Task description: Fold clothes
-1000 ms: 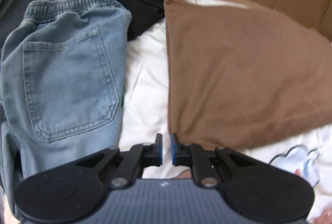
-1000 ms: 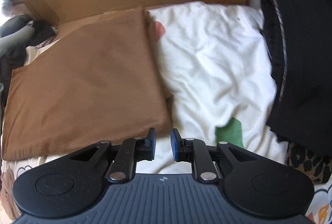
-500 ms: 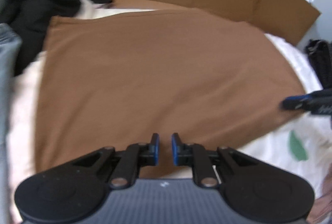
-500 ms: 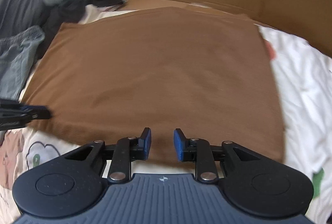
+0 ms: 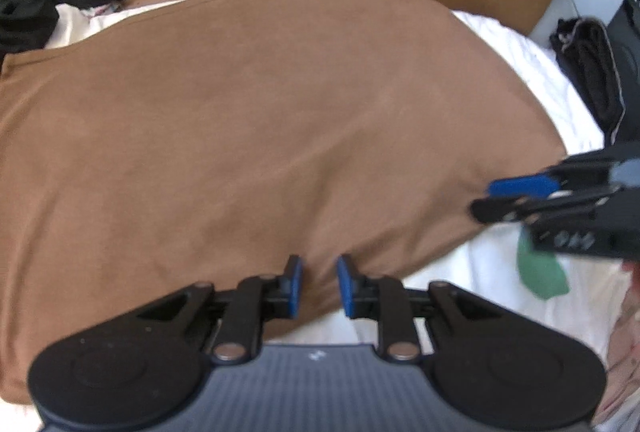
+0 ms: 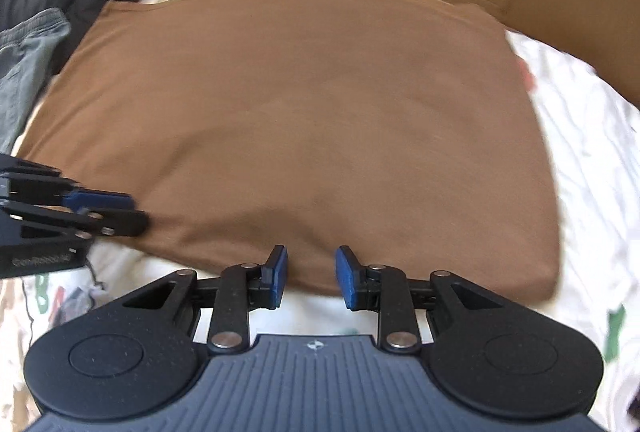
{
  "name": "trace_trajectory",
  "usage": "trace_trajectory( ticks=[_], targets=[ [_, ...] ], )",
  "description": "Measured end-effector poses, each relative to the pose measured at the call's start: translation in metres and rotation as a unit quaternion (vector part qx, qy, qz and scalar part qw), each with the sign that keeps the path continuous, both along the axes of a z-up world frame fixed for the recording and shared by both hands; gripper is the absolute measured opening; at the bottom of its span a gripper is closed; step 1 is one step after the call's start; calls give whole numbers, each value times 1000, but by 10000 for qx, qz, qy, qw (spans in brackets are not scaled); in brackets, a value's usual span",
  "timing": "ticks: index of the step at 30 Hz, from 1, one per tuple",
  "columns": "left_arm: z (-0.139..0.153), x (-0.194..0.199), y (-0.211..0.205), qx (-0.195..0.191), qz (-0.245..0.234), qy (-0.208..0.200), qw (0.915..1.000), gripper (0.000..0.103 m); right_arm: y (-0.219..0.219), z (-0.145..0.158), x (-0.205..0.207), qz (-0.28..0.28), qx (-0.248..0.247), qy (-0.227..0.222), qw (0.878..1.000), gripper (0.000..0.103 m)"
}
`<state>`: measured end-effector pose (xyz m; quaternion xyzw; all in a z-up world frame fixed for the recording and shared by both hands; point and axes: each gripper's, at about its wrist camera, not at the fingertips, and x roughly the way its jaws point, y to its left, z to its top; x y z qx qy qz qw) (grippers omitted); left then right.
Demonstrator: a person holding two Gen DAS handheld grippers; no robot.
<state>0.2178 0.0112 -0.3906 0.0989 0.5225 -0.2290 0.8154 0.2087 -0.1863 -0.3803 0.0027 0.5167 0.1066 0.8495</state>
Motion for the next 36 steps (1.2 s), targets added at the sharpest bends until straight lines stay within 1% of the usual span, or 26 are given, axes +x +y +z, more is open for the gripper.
trace_trajectory(
  ticks=[4, 5, 7, 11, 13, 15, 19, 22, 26, 30, 34, 36],
  targets=[
    [3, -2, 26, 86, 318, 126, 9994, 22, -32, 6, -8, -304, -206, 37, 9993, 34],
    [4, -2, 35, 102, 389, 148, 9991, 22, -45, 6, -9, -442, -245, 74, 9987, 34],
    [5, -1, 52, 252, 508, 134, 9983, 22, -72, 5, -11, -787, -249, 181, 9964, 34],
    [9, 2, 86, 504, 549, 54, 9972, 22, -127, 1, -22, -1547, -28, 333, 9874, 34],
    [12, 1, 103, 592, 616, 11, 9963, 23, -145, 1, -29, -1816, 103, 335, 9827, 34],
    [14, 1, 121, 580, 780, 41, 9953, 24, -158, 2, -36, -2029, 307, 303, 9783, 34],
    [10, -7, 151, 705, 1104, 196, 9912, 27, -164, 2, -41, -2279, 1036, 221, 9679, 34],
    [11, -6, 154, 753, 1220, 254, 9893, 28, -159, -1, -37, -2328, 1470, 215, 9611, 34],
    [10, -16, 160, 762, 1392, 350, 9867, 29, -149, -11, -32, -2345, 1666, 262, 9574, 34],
    [9, -23, 166, 744, 1482, 425, 9852, 29, -152, -18, -31, -2541, 1994, 290, 9460, 34],
    [11, -23, 171, 661, 1572, 430, 9844, 29, -154, -20, -31, -2585, 2101, 178, 9427, 34],
    [12, -25, 173, 640, 1596, 419, 9842, 29, -157, -25, -30, -2635, 2117, 202, 9409, 33]
  ],
)
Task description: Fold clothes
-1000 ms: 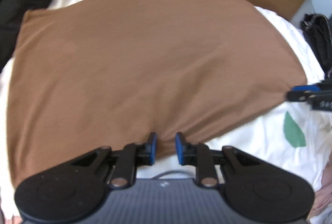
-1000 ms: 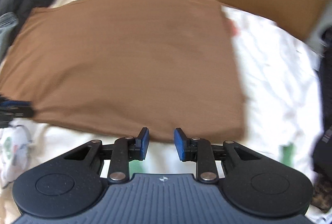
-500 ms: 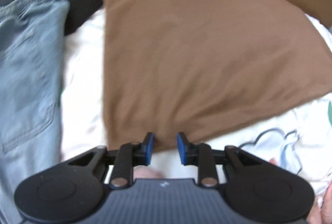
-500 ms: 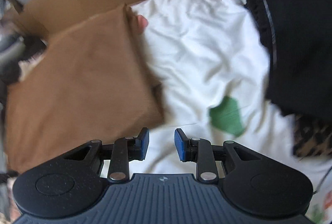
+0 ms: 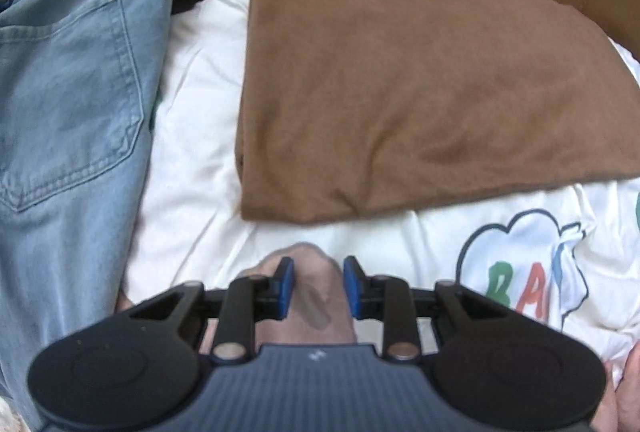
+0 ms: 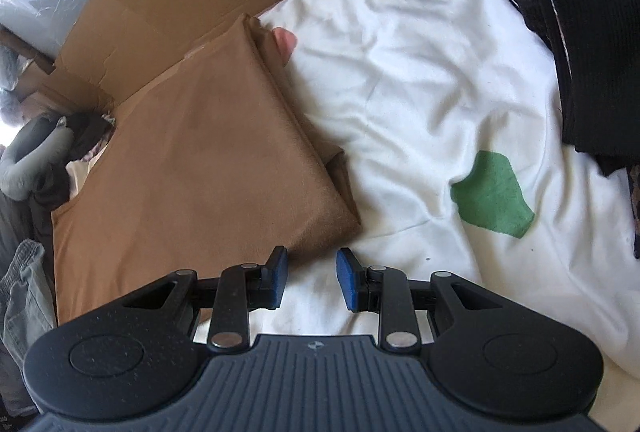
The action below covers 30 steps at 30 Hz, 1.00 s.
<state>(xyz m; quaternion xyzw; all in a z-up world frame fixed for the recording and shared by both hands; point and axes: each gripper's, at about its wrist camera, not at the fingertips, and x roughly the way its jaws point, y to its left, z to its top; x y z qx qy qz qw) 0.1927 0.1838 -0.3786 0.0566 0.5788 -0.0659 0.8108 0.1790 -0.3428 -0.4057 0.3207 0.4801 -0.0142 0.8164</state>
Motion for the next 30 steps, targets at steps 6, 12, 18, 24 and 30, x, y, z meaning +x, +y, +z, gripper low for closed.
trace_trajectory(
  ticks=[6, 12, 18, 24, 30],
  targets=[
    [0, -6, 7, 28, 10, 13, 10000, 29, -6, -8, 3, -255, 22, 103, 9996, 12],
    [1, -10, 9, 18, 20, 84, 10000, 30, -12, -4, -5, -431, 170, 224, 9987, 14],
    [14, -10, 8, -128, 144, 113, 9998, 34, -10, 21, -14, -313, 128, 336, 9989, 24],
    [26, -6, 17, -406, 641, 307, 9966, 43, -1, 38, -23, -361, 402, 217, 9983, 44],
    [44, 5, 37, -399, 1100, 376, 9924, 48, -2, 40, -33, -634, 702, 194, 9953, 44]
  ],
)
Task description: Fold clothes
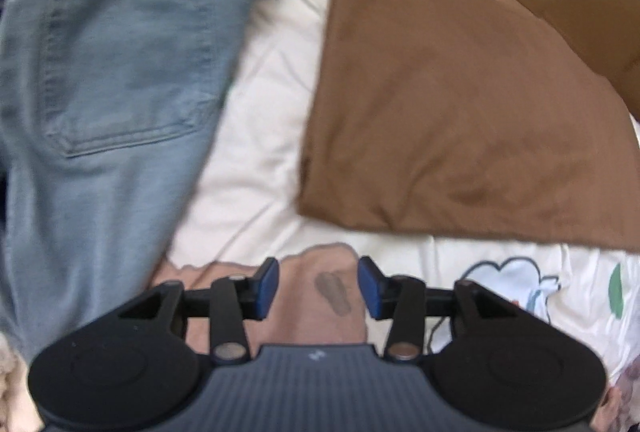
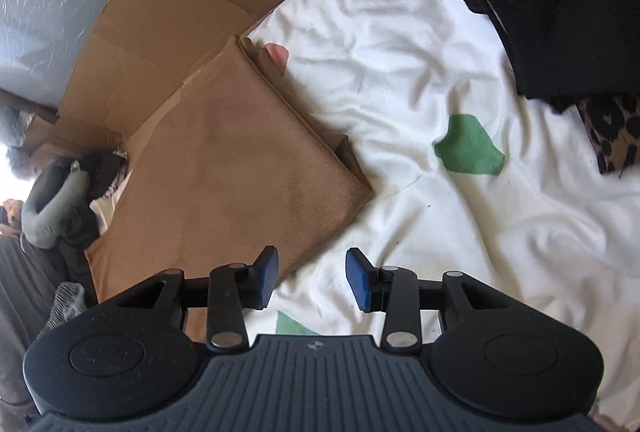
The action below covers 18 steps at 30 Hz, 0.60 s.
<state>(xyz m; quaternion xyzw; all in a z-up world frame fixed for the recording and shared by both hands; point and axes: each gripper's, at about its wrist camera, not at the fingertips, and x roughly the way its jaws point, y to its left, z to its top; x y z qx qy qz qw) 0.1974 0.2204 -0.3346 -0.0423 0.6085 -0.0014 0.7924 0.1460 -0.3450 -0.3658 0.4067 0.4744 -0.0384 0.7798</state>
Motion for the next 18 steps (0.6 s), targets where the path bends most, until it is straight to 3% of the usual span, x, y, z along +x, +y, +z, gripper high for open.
trace_trajectory(
  ticks=[7, 18],
  targets=[
    [14, 5, 14, 162, 288, -67, 9994, 51, -10, -10, -2, -220, 324, -170, 9991, 44],
    [4, 11, 26, -329, 1347, -92, 9903, 52, -24, -26, -8, -356, 575, -115, 9976, 45]
  ],
)
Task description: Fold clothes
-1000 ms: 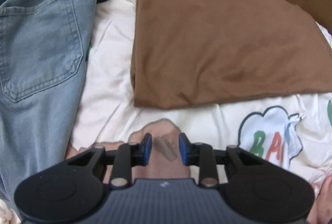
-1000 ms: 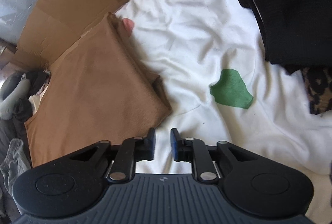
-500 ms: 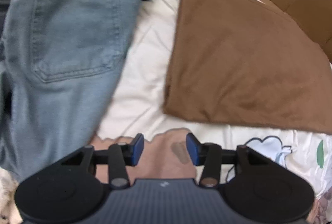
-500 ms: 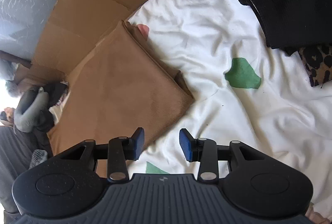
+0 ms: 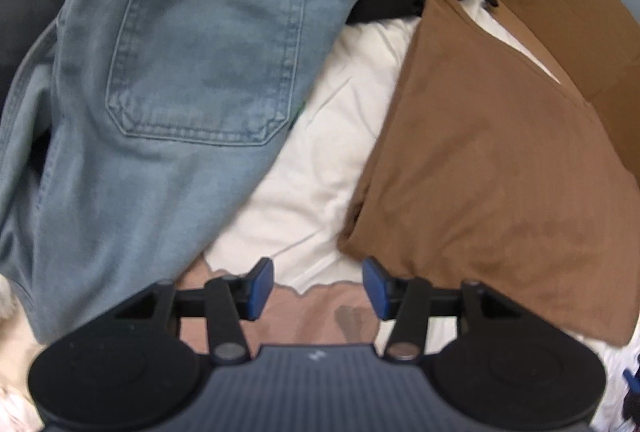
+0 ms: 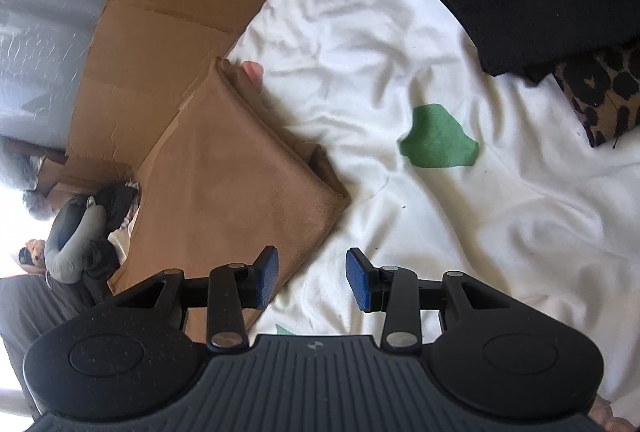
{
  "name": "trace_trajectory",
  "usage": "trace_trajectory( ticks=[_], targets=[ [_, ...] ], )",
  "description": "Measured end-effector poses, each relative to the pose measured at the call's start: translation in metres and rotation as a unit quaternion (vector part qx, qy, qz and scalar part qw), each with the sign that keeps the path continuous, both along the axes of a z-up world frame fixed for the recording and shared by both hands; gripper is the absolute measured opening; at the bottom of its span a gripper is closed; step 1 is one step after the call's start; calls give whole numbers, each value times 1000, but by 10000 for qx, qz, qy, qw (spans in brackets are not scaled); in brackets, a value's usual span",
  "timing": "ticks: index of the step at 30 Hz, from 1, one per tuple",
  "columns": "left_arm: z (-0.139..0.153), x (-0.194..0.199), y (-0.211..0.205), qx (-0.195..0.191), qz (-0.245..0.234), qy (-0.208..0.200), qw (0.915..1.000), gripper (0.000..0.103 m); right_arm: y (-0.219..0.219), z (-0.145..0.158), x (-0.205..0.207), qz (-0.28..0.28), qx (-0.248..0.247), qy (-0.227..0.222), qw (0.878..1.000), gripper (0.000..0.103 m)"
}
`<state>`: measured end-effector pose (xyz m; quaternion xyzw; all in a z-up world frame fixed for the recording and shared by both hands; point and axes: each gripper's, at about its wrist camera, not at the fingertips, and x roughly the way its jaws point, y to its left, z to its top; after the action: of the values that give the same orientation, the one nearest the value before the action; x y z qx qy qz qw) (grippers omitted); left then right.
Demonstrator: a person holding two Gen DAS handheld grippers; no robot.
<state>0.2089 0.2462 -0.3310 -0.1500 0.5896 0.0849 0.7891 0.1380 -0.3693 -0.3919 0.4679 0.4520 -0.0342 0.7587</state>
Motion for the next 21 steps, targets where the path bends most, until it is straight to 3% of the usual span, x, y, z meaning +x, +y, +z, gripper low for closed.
trace_trajectory(
  ticks=[6, 10, 21],
  targets=[
    [-3, 4, -3, -460, 327, -212, 9982, 52, 3, -4, 6, 105, 180, -168, 9996, 45],
    [-3, 3, -1, -470, 451, -414, 9970, 52, 6, -18, 6, 37, 404, -291, 9988, 44],
    [-17, -10, 18, -422, 661, -247, 9966, 52, 2, -48, -3, -586, 709, -395, 9950, 41]
  ],
)
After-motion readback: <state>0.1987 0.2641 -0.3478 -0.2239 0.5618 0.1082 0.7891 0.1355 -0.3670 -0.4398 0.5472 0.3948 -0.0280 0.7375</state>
